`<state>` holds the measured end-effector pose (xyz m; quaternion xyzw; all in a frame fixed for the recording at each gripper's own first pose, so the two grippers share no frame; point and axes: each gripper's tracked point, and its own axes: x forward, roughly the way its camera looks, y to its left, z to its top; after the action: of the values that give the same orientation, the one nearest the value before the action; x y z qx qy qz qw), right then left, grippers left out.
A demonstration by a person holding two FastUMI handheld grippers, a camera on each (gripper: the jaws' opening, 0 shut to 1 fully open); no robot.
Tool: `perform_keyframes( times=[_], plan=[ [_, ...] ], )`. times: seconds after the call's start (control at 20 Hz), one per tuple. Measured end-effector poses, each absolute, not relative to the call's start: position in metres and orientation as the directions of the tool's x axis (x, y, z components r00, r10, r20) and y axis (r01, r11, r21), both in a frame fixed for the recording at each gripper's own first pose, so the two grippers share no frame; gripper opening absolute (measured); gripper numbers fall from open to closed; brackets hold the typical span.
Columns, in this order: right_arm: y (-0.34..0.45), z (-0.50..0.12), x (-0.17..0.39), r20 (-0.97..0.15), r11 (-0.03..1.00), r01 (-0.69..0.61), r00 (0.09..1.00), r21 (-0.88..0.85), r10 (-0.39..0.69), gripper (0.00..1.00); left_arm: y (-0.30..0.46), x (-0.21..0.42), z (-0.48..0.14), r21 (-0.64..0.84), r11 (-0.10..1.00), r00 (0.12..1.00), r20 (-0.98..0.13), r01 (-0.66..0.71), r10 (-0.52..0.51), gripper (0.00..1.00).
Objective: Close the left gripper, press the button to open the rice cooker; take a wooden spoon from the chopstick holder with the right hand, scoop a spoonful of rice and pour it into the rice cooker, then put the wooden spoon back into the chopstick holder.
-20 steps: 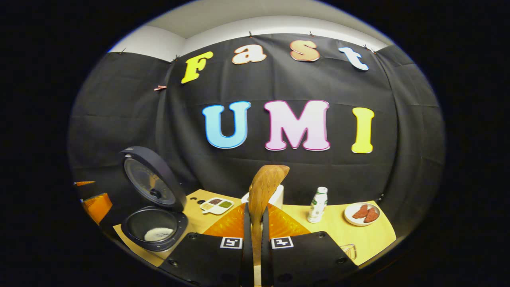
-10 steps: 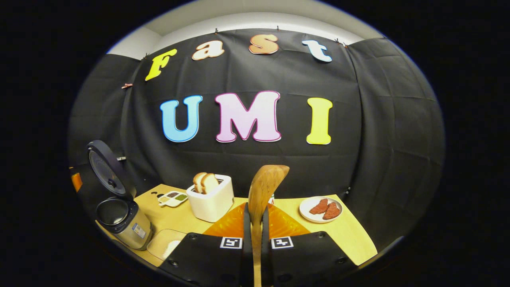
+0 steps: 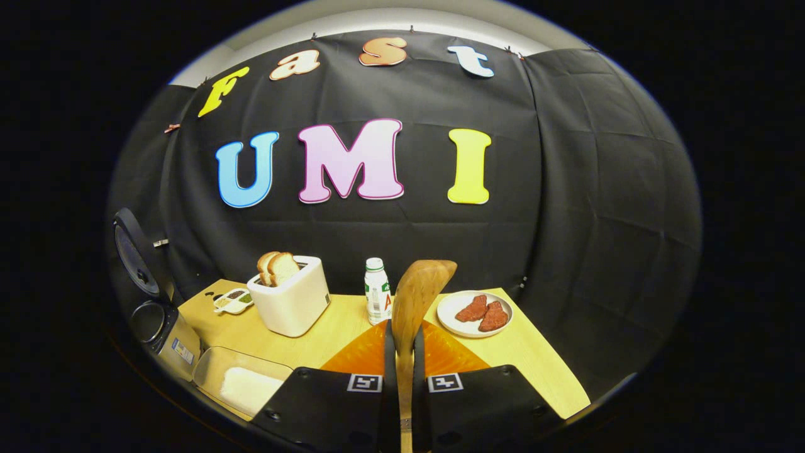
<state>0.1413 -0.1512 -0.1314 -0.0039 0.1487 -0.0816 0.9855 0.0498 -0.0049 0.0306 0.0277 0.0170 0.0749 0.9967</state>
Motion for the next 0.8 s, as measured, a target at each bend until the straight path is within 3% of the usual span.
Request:
perform_keyframes(
  times=[0.3,0.6,0.7,0.8],
  plan=[
    [-0.155,-0.154,0.135,-0.354,0.983,0.178,0.917,-0.043,-0.182,0.13,-0.001,0.045,0.030,0.067,0.984,0.985,-0.030,-0.166,0.168,0.97],
    [-0.161,-0.159,0.127,-0.377,0.977,0.206,0.902,-0.050,-0.209,0.33,0.005,0.044,0.030,0.057,0.983,0.984,-0.026,-0.174,0.175,0.97],
    [-0.168,-0.144,0.125,-0.328,0.969,0.235,0.912,-0.072,-0.245,0.43,0.006,0.044,0.029,0.054,0.984,0.985,-0.026,-0.171,0.172,0.97],
    [-0.169,-0.126,0.128,-0.285,0.965,0.248,0.922,-0.079,-0.261,0.43,0.006,0.044,0.029,0.050,0.984,0.985,-0.027,-0.168,0.170,0.97]
  ],
)
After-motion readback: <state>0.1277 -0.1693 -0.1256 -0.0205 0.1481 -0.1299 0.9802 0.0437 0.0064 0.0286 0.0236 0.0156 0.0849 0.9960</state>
